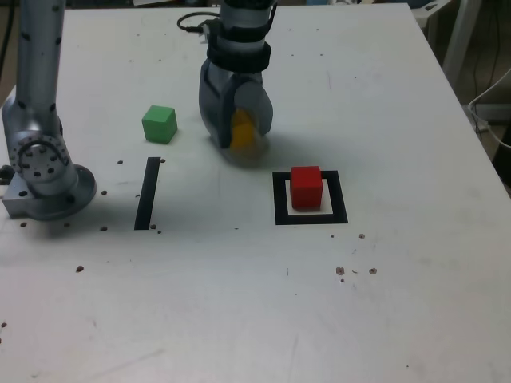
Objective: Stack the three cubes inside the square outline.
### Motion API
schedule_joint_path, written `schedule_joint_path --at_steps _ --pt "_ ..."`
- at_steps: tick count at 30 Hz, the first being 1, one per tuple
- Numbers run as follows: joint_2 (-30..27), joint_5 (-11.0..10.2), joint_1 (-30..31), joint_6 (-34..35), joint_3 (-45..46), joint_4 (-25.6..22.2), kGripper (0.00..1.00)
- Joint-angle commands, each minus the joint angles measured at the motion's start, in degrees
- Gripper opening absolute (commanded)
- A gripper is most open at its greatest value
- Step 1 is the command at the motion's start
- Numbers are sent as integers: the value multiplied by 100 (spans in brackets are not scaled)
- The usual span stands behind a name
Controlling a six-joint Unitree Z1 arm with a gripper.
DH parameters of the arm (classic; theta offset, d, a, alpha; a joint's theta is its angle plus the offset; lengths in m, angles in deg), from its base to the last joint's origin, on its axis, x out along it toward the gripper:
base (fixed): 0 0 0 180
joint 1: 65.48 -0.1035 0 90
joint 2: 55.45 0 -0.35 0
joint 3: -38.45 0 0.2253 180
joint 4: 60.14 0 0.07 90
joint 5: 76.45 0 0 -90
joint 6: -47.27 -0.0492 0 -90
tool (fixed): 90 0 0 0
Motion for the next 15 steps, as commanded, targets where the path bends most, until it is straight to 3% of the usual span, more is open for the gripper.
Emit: schedule_joint_path --at_steps 1,4,7,15 --pt "-68 98 46 -52 44 65 40" --pt "-151 162 93 -71 144 204 32" --pt "-284 90 175 -71 226 254 29" --pt "-561 -164 476 -86 141 -239 22"
